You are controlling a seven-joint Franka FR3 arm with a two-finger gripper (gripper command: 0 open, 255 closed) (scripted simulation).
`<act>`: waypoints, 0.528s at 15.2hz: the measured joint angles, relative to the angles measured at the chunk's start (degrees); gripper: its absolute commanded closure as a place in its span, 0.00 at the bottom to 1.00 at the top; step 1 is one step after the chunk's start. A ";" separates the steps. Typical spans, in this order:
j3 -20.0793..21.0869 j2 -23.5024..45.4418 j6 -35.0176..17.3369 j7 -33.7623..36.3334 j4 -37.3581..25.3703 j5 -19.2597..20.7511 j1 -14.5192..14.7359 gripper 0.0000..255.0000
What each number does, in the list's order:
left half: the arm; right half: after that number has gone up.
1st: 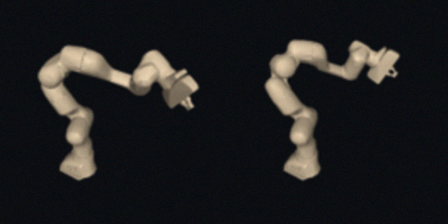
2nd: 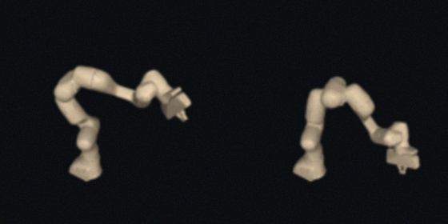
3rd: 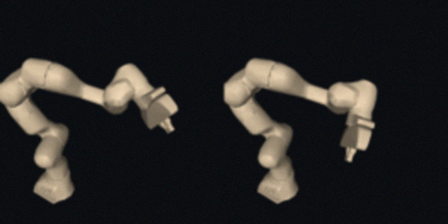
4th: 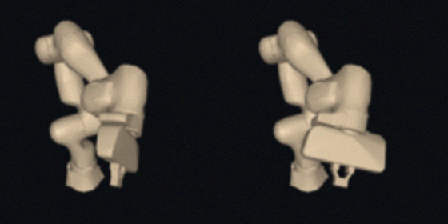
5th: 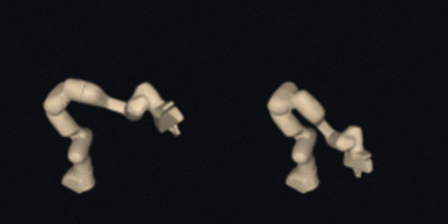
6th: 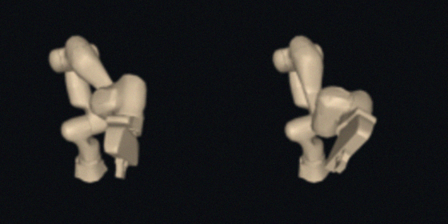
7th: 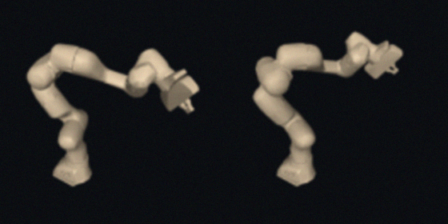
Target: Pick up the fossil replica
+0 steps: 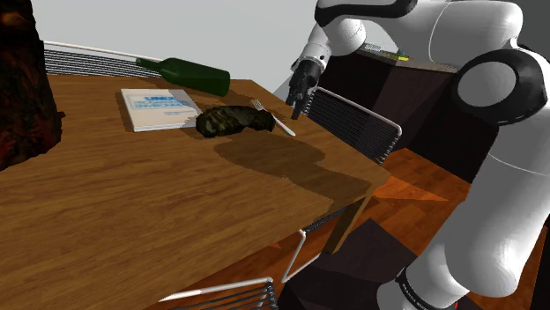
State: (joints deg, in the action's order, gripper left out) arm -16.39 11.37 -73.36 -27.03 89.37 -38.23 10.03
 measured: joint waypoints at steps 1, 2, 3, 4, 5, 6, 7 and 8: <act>0.47 3.08 2.31 -0.46 -3.76 -2.51 -0.52 0.00; 1.11 6.25 4.51 -0.74 -7.58 -5.05 -1.11 0.00; 1.79 8.62 6.75 -0.85 -10.71 -7.36 -1.76 0.00; 2.61 12.05 9.04 -0.76 -15.14 -9.87 -2.66 0.00; 3.60 15.60 11.62 -0.10 -20.10 -12.51 -3.74 0.00; 4.76 19.15 13.79 0.65 -24.88 -15.11 -4.74 0.00; 6.13 22.81 15.71 1.99 -29.98 -17.72 -5.62 0.00; 6.84 24.74 16.62 2.38 -32.39 -18.95 -6.12 0.00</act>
State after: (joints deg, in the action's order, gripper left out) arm -9.55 36.11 -56.73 -24.64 56.98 -57.18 3.92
